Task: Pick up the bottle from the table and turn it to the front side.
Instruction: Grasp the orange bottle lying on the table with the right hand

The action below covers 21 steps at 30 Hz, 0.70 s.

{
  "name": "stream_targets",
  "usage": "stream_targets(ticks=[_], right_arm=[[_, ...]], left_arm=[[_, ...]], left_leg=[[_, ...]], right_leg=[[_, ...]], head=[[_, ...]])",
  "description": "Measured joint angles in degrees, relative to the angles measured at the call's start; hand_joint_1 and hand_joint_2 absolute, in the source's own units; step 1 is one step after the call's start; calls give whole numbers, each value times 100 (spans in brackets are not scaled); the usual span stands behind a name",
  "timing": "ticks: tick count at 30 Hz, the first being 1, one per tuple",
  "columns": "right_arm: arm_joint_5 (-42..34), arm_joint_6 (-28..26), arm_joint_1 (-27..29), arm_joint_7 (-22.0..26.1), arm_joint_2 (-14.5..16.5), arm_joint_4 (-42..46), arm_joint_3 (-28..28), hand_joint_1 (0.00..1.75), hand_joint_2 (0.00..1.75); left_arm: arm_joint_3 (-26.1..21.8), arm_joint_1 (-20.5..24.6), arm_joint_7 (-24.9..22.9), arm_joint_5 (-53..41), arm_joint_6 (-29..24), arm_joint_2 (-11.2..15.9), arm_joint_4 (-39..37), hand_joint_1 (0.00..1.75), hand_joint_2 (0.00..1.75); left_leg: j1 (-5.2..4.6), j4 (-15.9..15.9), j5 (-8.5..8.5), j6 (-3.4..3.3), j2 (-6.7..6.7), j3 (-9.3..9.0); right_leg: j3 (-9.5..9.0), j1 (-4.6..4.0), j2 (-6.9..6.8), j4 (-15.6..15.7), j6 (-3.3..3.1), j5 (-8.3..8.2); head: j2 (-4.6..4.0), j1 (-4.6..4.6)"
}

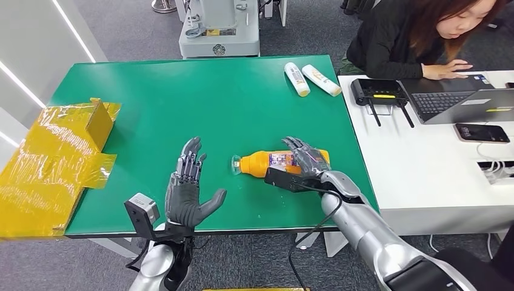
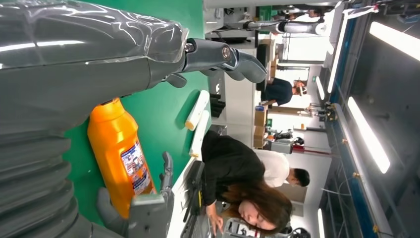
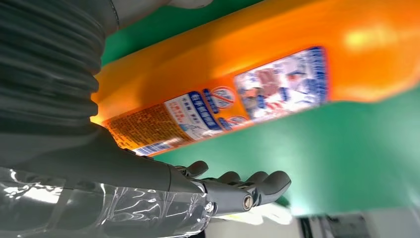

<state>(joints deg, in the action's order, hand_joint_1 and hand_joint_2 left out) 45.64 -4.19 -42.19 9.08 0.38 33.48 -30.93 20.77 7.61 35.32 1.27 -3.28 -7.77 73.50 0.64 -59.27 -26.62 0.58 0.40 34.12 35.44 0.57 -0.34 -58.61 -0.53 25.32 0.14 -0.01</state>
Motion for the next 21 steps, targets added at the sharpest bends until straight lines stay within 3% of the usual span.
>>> stream_targets(ticks=[12,16,19,21], right_arm=[[380,508,-599,-320,-9,-807,-386,0,175],[426,533,-637,-306,-22,-892,-489,33,175],[494,589,-659,-300,-42,-936,-572,33,175],[504,626,-685,-294,-55,-958,-618,104,175]], left_arm=[[56,27,-138,-2,36,-1,-17,0,175],[56,24,-143,2,34,-1,-21,0,175],[54,16,-145,13,27,-1,-24,0,175],[55,10,-146,17,20,-1,-24,0,175]], left_leg=[[1,0,0,0,0,-1],[0,0,0,0,0,-1],[0,0,0,0,0,-1],[0,0,0,0,0,-1]], right_leg=[[0,-1,0,0,0,0],[0,-1,0,0,0,0],[0,0,0,0,0,0],[0,-1,0,0,0,0]], head=[[0,-1],[1,-1],[1,-1],[1,-1]])
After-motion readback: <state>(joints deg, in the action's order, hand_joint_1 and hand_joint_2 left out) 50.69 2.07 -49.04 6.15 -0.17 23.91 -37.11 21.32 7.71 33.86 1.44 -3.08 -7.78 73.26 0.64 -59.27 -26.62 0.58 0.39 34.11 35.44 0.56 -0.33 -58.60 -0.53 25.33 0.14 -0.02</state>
